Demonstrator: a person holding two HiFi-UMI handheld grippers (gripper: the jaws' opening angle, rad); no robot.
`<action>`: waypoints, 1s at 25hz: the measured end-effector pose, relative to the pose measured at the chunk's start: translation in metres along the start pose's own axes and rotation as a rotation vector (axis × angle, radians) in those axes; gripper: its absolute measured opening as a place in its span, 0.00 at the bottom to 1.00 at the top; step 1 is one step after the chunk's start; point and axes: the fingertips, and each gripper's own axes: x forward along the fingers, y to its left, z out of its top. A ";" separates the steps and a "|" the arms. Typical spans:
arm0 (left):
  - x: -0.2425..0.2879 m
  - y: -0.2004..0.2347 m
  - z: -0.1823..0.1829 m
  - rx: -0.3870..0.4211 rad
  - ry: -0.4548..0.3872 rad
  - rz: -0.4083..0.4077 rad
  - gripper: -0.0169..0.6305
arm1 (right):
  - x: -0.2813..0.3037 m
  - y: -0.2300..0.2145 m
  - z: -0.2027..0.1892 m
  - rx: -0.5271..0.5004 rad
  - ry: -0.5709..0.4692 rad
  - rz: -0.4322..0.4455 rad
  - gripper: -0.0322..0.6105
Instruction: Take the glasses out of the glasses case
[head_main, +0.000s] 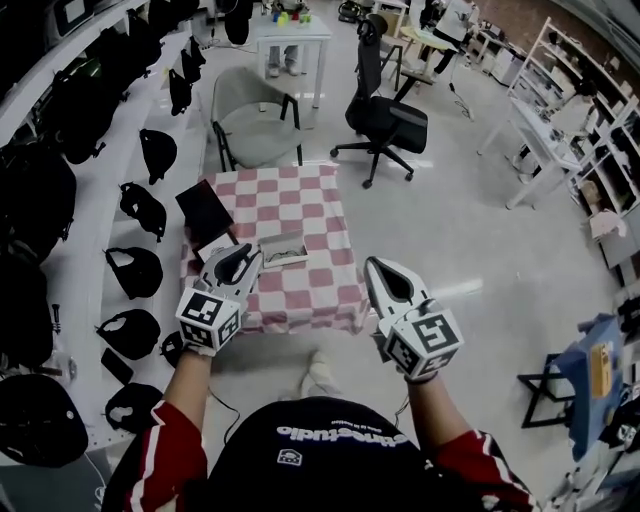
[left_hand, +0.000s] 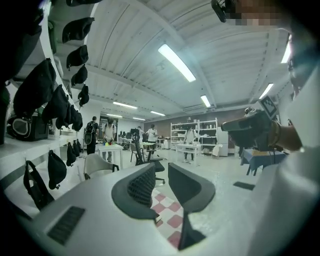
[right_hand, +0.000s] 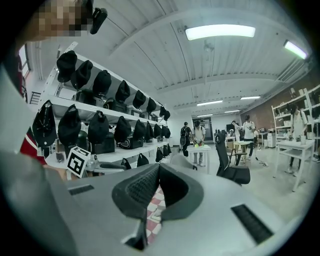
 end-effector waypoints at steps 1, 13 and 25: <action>0.004 0.000 -0.006 0.008 0.013 -0.008 0.14 | 0.002 -0.001 -0.002 0.000 0.001 0.006 0.05; 0.060 0.019 -0.094 0.082 0.212 -0.061 0.14 | 0.039 -0.015 -0.028 0.014 0.044 0.050 0.05; 0.110 0.047 -0.189 0.079 0.423 -0.093 0.14 | 0.078 -0.034 -0.049 0.003 0.103 0.094 0.05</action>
